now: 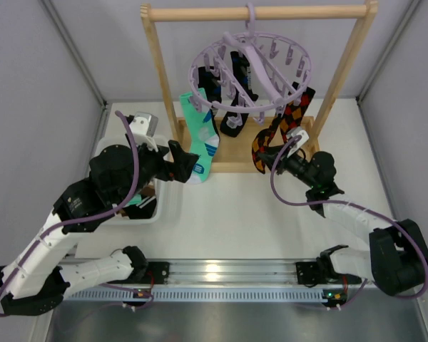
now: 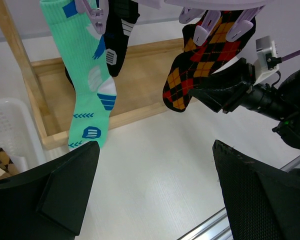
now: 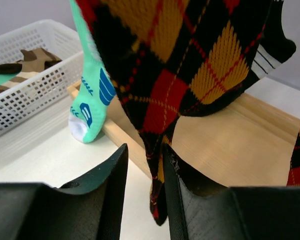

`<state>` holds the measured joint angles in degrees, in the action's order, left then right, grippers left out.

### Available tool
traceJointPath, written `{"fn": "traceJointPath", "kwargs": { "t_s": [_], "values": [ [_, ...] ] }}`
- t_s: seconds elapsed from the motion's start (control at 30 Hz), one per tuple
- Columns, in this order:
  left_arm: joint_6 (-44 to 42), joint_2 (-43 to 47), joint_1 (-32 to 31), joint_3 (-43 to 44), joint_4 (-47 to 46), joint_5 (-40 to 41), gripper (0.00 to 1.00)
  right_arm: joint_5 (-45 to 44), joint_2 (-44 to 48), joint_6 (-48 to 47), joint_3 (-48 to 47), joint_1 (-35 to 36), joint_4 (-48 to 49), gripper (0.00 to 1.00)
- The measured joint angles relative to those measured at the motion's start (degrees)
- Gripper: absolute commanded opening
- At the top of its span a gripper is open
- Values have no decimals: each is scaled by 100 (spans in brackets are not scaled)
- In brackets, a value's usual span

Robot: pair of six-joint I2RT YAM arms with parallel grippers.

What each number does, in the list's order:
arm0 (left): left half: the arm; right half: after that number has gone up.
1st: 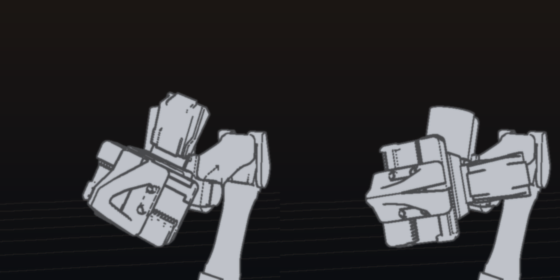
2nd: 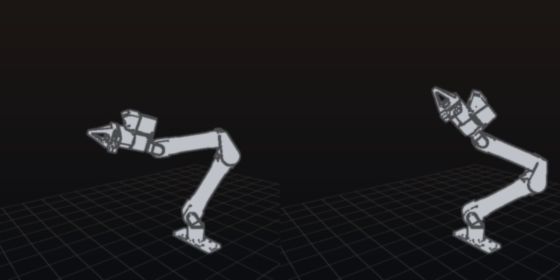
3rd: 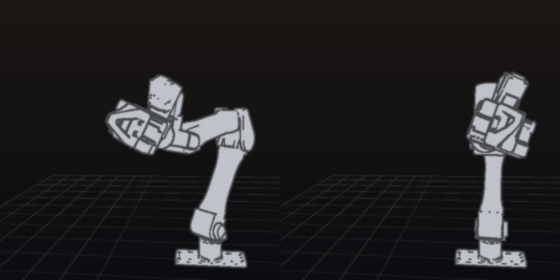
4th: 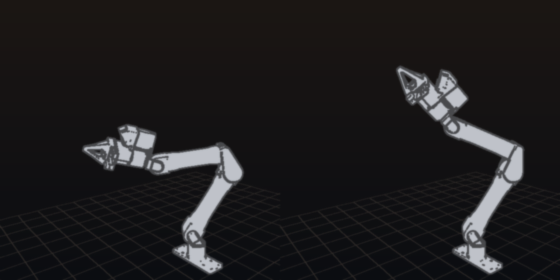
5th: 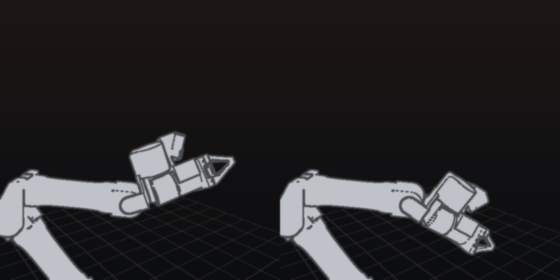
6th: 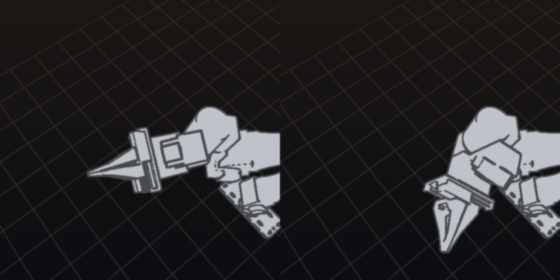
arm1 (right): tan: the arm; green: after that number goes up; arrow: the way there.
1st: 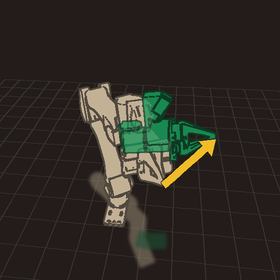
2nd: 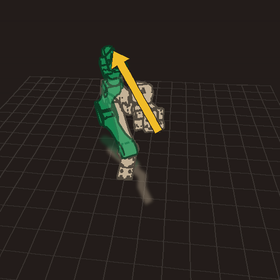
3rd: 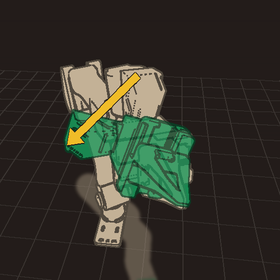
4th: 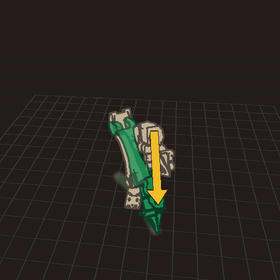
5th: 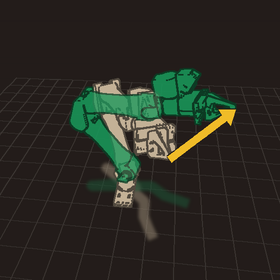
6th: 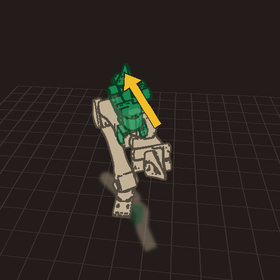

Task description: Remove the socks clipped to the hanger

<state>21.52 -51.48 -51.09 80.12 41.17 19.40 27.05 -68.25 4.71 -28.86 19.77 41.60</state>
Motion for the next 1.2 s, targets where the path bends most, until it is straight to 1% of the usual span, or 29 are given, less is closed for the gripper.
{"fn": "traceJointPath", "kwargs": {
  "t_s": [0.1, 0.2, 0.27, 0.3, 0.37, 0.4, 0.43, 0.5, 0.63, 0.7, 0.8, 0.93, 1.03, 1.2],
  "values": [
    [-22, 90, 0, 0, -2, 2, 98, -46, -319, -13, -11, 0, 98, 33],
    [-39, 116, 0, 0, -2, 17, 98, -101, -629, -11, -98, 0, 138, 38],
    [-44, 140, 0, 0, -2, 15, 99, -190, -866, -2, -219, 4, 240, 36],
    [-44, 140, 0, 0, -2, 15, 98, -254, -962, 0, -260, 11, 306, 31],
    [-44, 140, 0, 0, -2, 15, 98, -354, -1099, 7, -306, 52, 413, 26],
    [-44, 136, 0, 2, -2, 13, 99, -402, -1152, 9, -310, 90, 479, 17],
    [-42, 133, 0, 4, -2, 9, 98, -450, -1180, 9, -306, 136, 542, 10],
    [-33, 96, 0, 26, 4, -4, 99, -557, -1202, 55, -295, 234, 688, 0],
    [61, -125, 0, 282, 9, -13, 98, -1014, -1123, 131, -68, 546, 1152, 0],
    [116, -289, 0, 490, 7, -2, 98, -1478, -997, 85, 101, 870, 1215, 0],
    [153, -614, 0, 868, -4, -2, 98, -2358, -774, -66, 304, 1714, 1292, 0],
    [146, -1217, -103, 1480, -11, 111, 98, -3595, -702, -356, 321, 2846, 1331, 0],
    [46, -1722, -551, 1888, -2, 634, 98, -4330, -772, -568, 212, 3501, 1276, 0],
    [-391, -2586, -1773, 2612, 0, 1897, 99, -5270, -1147, -881, -317, 4166, 1182, 0]
  ]
}}
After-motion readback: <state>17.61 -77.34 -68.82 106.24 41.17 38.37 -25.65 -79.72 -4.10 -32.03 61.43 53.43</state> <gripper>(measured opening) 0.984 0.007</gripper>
